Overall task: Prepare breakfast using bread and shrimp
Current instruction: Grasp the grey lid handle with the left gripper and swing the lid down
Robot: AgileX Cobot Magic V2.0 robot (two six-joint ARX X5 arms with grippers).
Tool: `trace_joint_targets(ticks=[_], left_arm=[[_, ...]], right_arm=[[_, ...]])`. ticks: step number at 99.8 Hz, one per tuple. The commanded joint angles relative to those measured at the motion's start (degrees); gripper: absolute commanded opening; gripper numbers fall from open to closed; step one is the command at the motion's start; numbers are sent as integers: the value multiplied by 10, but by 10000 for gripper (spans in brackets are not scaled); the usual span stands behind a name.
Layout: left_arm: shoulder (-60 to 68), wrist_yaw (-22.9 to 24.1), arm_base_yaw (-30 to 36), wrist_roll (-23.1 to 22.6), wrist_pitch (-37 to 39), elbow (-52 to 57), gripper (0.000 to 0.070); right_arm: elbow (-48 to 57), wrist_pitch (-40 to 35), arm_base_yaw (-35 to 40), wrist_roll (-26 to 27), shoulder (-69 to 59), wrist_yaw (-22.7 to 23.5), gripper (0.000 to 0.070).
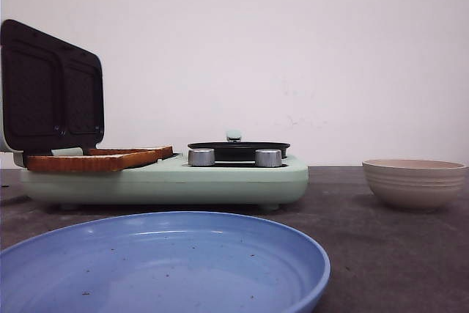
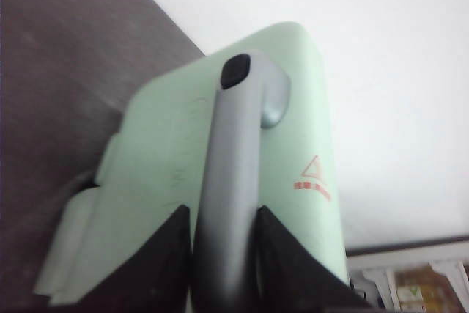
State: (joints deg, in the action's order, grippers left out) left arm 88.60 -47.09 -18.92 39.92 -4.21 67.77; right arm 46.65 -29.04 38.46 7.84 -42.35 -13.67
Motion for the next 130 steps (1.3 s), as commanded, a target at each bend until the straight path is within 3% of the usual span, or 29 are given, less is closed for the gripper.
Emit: trace_joint_targets(ticks=[1,57,130], left_arm=[[19,2,15,-21,-24,-2,4],[19,70,97,-101,-93,-2,4],[20,197,209,-189,-154,-2,4]], right_arm=[[4,7,3,8,-3,-1,479],[4,7,3,8,-3,0,479],[4,7,3,8,-3,0,479]])
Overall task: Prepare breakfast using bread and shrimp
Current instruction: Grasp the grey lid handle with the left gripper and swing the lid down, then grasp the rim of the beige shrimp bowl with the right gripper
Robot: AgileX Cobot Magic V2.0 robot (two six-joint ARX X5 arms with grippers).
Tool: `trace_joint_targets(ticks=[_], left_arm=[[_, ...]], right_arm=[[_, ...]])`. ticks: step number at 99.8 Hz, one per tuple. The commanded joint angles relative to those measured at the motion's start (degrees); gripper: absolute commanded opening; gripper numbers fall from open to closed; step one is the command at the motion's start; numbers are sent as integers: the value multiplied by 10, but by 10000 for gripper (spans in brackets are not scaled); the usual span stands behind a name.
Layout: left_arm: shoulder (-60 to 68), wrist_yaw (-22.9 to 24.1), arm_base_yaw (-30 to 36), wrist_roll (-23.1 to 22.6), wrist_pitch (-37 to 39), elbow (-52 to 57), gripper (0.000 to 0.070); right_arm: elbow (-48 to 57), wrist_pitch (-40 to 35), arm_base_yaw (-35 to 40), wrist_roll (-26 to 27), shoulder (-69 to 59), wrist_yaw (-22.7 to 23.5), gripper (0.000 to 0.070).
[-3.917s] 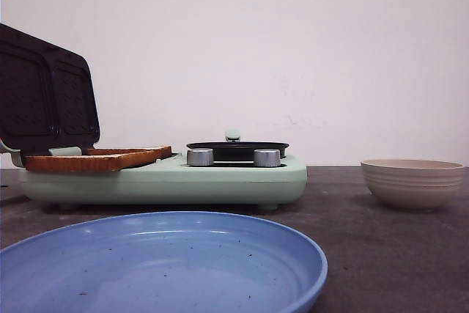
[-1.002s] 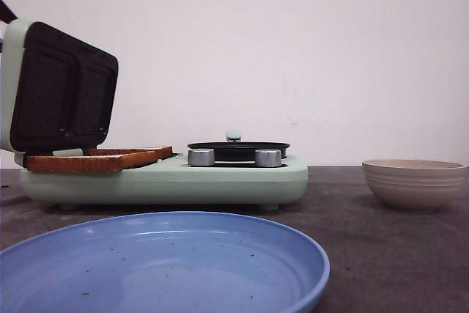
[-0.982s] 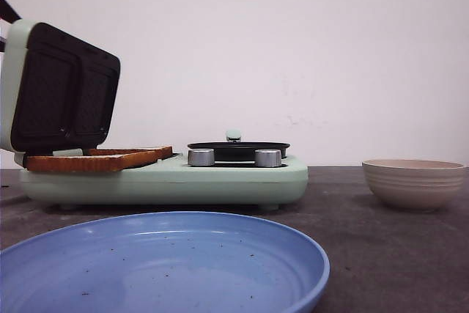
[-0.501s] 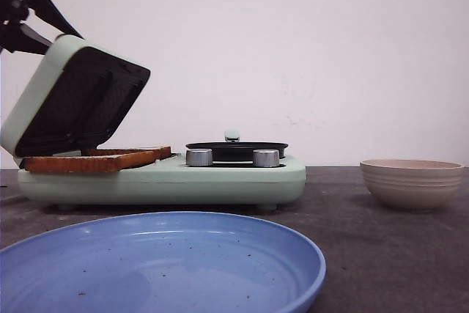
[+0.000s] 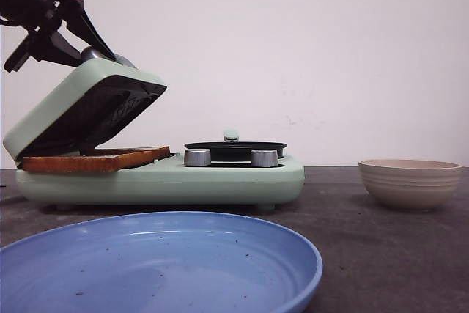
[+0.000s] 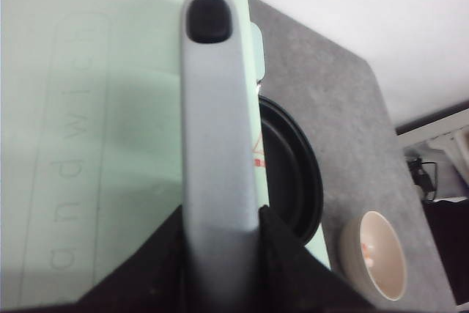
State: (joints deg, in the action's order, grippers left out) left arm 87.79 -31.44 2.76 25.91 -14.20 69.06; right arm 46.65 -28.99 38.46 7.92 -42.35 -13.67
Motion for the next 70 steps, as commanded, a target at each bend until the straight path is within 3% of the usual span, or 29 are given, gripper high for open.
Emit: trace_joint_targets(ticks=[1,70], left_arm=[[28,42,-6,-49,-54,-15,4],[39,140,72,-86,-56,-15,4]], right_arm=[[4,6,3,7,-3,0,479],[4,6,3,11,-3,2,479]])
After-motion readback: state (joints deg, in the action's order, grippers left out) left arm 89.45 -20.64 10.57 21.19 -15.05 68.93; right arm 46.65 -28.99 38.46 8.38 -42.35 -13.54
